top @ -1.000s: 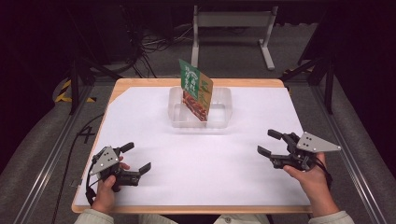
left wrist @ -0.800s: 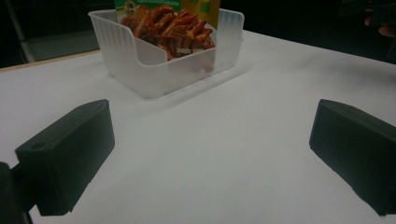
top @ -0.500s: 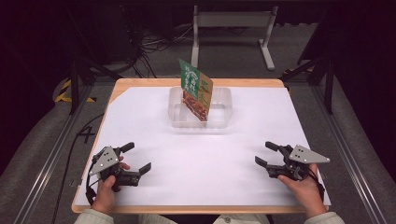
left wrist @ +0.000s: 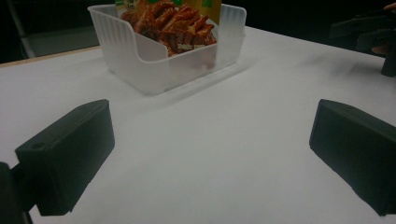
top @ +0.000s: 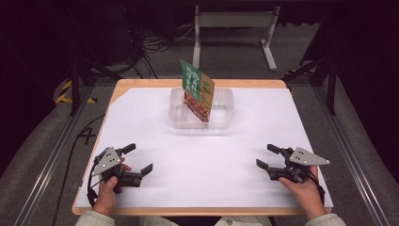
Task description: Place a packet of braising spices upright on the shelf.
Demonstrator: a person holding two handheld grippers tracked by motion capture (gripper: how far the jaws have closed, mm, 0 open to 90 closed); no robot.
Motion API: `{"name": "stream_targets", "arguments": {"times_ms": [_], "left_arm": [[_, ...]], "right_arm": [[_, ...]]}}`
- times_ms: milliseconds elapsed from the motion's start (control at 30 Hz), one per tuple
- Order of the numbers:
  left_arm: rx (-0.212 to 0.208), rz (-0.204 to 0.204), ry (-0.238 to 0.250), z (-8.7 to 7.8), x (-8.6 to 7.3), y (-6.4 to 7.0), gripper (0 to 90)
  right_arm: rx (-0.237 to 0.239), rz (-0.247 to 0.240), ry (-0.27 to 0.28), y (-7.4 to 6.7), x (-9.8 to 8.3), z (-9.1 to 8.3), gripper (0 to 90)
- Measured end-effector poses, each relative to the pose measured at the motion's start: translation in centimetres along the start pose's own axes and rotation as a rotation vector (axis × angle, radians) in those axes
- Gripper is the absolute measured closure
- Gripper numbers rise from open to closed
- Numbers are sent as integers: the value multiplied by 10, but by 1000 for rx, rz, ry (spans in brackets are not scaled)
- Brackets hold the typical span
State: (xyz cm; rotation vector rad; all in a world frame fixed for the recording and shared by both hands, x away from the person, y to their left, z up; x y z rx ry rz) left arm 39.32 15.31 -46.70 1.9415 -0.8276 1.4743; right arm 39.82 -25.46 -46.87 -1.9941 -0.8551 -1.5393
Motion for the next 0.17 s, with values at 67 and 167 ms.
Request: {"name": "stream_targets", "arguments": {"times_ms": [67, 167], "left_arm": [[0, 0, -2, 0, 0, 0, 8], [-1, -5, -2, 0, 0, -1, 8]], "right_arm": [[0, -1, -1, 0, 0, 0, 250], [-3, 3, -2, 1, 0, 0, 250]]}}
Point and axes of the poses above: each handheld gripper's, and its own axes: z roughly forward along the jaws, x roughly out of its top, y roughly to its right, the point moved 10 cm from there along z, roughly forward along the jaws, and after that the axes turned 1 degree about y, right-handed, at the moved point
